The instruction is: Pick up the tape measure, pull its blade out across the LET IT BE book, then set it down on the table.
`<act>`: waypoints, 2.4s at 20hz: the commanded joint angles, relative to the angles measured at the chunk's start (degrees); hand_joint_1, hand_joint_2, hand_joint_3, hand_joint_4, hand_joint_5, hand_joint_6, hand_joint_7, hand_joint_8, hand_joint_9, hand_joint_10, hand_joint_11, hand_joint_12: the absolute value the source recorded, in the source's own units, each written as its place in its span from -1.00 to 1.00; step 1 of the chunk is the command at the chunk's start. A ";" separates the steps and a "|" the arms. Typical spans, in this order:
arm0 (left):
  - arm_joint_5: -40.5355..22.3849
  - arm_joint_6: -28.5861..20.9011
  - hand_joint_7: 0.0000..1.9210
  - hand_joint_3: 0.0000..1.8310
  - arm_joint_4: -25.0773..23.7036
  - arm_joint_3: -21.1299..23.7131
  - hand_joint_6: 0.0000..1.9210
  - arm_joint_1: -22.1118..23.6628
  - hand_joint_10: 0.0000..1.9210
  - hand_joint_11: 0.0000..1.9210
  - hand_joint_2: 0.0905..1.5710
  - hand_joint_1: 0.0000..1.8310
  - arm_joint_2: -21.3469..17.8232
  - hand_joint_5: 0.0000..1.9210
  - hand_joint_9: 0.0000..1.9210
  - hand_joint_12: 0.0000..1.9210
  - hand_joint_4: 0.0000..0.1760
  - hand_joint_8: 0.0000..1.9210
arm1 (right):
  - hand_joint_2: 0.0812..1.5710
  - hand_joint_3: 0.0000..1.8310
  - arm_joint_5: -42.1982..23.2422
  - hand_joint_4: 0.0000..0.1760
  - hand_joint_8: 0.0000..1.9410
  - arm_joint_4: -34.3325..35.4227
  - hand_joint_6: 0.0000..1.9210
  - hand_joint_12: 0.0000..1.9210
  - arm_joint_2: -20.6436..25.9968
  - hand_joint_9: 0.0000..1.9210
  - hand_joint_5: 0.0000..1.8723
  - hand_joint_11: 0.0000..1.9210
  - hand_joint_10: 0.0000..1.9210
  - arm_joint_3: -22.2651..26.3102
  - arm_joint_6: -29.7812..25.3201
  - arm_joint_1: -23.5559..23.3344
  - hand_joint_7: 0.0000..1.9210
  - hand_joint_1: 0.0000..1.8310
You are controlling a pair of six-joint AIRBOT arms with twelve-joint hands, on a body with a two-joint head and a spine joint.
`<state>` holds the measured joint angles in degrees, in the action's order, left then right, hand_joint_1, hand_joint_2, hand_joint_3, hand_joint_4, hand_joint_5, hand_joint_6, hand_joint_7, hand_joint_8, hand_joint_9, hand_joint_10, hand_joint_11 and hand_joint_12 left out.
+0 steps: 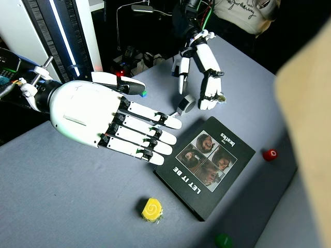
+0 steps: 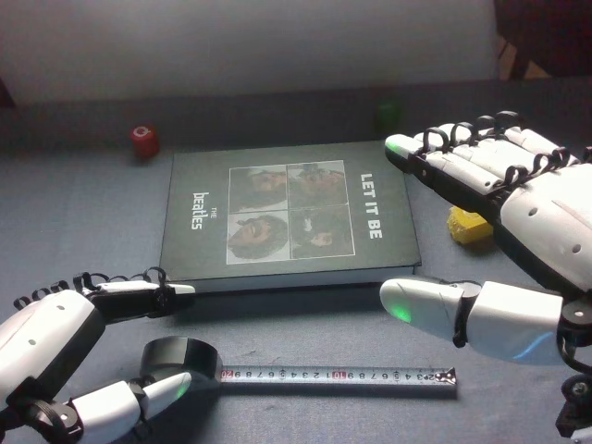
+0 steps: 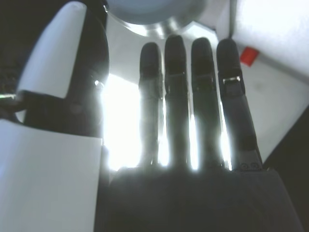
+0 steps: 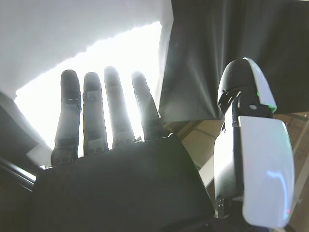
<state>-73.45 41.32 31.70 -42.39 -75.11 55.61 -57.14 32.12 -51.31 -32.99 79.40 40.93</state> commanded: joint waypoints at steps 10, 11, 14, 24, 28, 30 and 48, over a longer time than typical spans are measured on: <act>-6.97 1.28 -0.25 -1.00 -2.89 -1.06 -1.00 -1.10 -0.99 -0.55 0.33 0.10 2.27 -0.32 -0.33 -0.49 -1.00 -1.00 | 0.29 -1.00 -6.46 -0.42 -1.00 -3.08 -0.99 -0.39 0.09 -0.88 -0.88 -1.00 -1.00 0.16 -0.99 -0.68 -0.83 -0.81; -6.97 1.47 -0.24 -1.00 -2.92 -1.10 -1.00 -1.17 -0.99 -0.55 0.33 0.09 2.44 -0.32 -0.33 -0.49 -1.00 -1.00 | 0.29 -1.00 -6.50 -0.42 -0.99 -3.10 -0.99 -0.39 0.09 -0.88 -0.88 -1.00 -1.00 0.16 -1.02 -0.68 -0.83 -0.81; -6.96 2.51 -0.27 -1.00 -2.91 -1.29 -1.00 -1.22 -1.00 -0.57 0.33 0.09 2.92 -0.34 -0.36 -0.50 -1.00 -1.00 | 0.30 -1.00 -6.60 -0.43 -1.00 -3.18 -1.00 -0.37 0.08 -0.88 -0.88 -1.00 -1.00 0.16 -1.13 -0.71 -0.82 -0.81; -6.89 4.76 -0.28 -1.00 -2.10 -2.72 -1.00 -1.29 -1.00 -0.57 0.34 0.07 4.31 -0.33 -0.35 -0.50 -1.00 -1.00 | 0.30 -1.00 -6.69 -0.42 -1.00 -3.29 -1.00 -0.43 0.01 -0.87 -0.88 -1.00 -1.00 0.17 -1.24 -0.76 -0.82 -0.81; -6.53 6.05 -0.28 -1.00 -1.65 -3.07 -0.99 -0.91 -1.00 -0.57 0.34 0.08 4.68 -0.33 -0.35 -0.50 -1.00 -1.00 | 0.29 -1.00 -6.75 -0.43 -1.00 -3.46 -1.00 -0.44 -0.07 -0.88 -0.87 -1.00 -1.00 0.17 -1.27 -0.77 -0.82 -0.81; -6.20 6.88 -0.28 -1.00 -1.58 -3.32 -1.00 -0.74 -1.00 -0.57 0.34 0.08 4.96 -0.33 -0.35 -0.50 -1.00 -1.00 | 0.30 -1.00 -6.76 -0.43 -1.00 -3.48 -1.00 -0.41 -0.07 -0.88 -0.87 -1.00 -1.00 0.17 -1.30 -0.77 -0.82 -0.81; -5.22 9.51 0.23 -1.00 -2.99 -4.48 -0.42 0.40 0.26 -0.15 0.32 0.51 5.88 0.17 -0.07 0.08 -1.00 -0.27 | 0.31 -1.00 -6.89 -0.42 -1.00 -3.92 -1.00 -0.46 -0.06 -0.89 -0.90 -1.00 -1.00 0.16 -1.44 -0.72 -0.84 -0.83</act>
<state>-73.82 51.33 30.96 -46.72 -75.16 61.28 -57.63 31.31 -51.33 -32.99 78.54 40.88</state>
